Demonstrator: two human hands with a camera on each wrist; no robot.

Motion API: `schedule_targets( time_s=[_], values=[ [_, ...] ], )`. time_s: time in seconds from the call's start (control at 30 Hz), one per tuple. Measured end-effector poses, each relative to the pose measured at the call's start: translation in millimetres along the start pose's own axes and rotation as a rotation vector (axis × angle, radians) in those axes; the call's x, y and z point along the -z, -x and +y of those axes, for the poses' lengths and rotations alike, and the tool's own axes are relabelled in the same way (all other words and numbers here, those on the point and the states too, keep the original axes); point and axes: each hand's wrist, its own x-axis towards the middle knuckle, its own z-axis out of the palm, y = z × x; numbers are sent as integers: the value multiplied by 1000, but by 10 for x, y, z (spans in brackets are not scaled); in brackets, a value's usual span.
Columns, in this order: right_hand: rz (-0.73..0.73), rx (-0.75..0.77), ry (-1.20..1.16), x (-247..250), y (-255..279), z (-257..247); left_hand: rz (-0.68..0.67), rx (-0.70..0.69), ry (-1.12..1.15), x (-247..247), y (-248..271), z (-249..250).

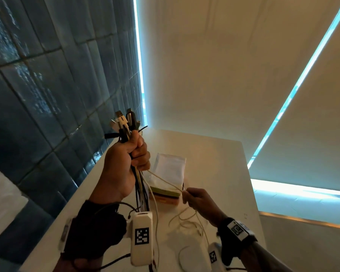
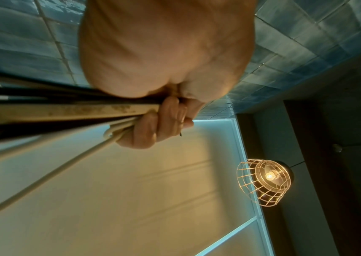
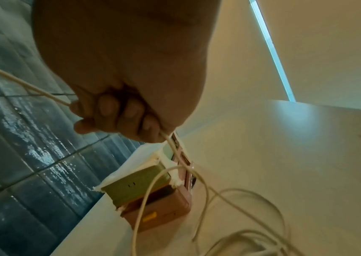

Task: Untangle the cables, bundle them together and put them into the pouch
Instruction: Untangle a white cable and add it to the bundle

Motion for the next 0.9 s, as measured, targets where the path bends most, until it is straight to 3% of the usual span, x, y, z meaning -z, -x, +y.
schedule_targets(
  time_s=[0.2, 0.3, 0.4, 0.57, 0.63, 0.77, 0.9],
  values=[
    [190, -224, 61, -55, -139, 97, 79, 40, -79, -25, 39, -47],
    [307, -161, -77, -5, -143, -208, 167, 79, -144, -61, 69, -118],
    [235, 50, -280, 23, -60, -744, 248, 132, -248, -101, 74, -232],
    [-71, 318, -339, -27, 178, -1288, 249, 156, -295, -228, 82, -296],
    [-146, 325, -338, -47, 233, -1304, 216, 152, -149, -259, 95, -290],
    [-115, 279, -274, -14, 244, -1095, 88, 102, 130, -265, 108, -244],
    [-130, 194, -236, 12, 223, -917, 22, 30, 132, -283, 100, -208]
  ],
)
